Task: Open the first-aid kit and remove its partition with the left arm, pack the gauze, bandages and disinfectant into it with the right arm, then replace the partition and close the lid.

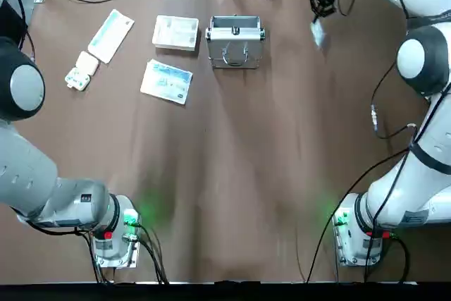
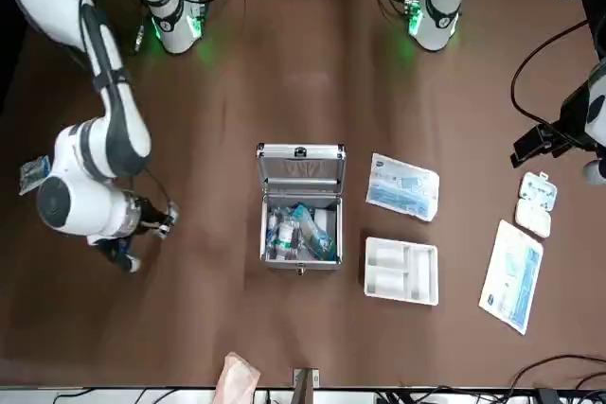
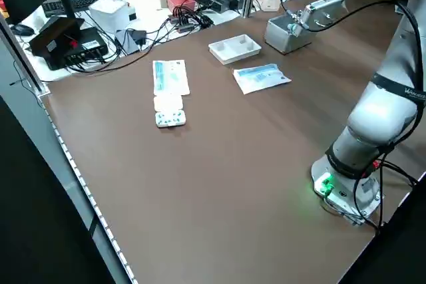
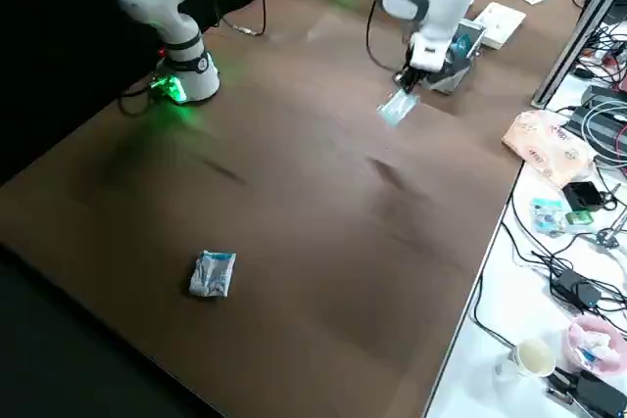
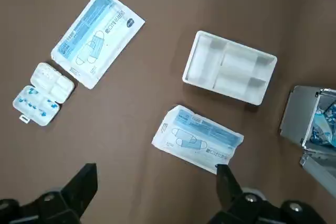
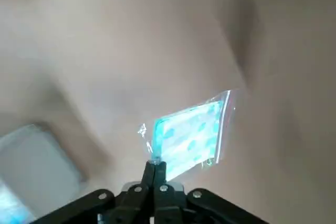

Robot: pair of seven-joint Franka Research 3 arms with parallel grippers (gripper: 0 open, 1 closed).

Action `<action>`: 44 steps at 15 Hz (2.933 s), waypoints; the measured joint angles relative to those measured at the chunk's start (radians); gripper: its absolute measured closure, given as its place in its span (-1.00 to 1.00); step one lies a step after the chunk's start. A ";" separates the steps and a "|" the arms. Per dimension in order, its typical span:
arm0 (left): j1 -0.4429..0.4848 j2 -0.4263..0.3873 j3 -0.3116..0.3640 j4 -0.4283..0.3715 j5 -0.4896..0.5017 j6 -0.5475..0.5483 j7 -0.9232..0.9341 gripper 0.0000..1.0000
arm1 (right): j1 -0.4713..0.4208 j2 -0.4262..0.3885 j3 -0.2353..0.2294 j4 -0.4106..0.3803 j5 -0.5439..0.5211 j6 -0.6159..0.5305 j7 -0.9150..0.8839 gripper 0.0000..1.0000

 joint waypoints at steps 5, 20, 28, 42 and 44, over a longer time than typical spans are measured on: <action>-0.007 -0.001 -0.022 -0.003 0.000 -0.027 0.000 -1.00 | 0.106 0.000 0.004 0.079 0.071 0.001 0.122 0.98; -0.011 0.002 -0.055 -0.013 0.018 -0.028 0.073 -1.00 | 0.373 0.127 0.005 0.105 0.153 0.388 0.256 0.98; -0.006 0.008 -0.054 -0.014 0.019 -0.027 0.073 -1.00 | 0.479 0.200 0.004 0.106 0.153 0.562 0.256 0.95; -0.003 0.024 -0.053 -0.014 0.019 -0.020 0.074 -1.00 | 0.440 0.159 -0.029 0.154 0.063 0.216 0.251 -0.58; -0.002 0.025 -0.053 -0.014 0.019 -0.011 0.074 -1.00 | 0.401 0.120 -0.030 0.157 0.048 0.150 0.249 -0.61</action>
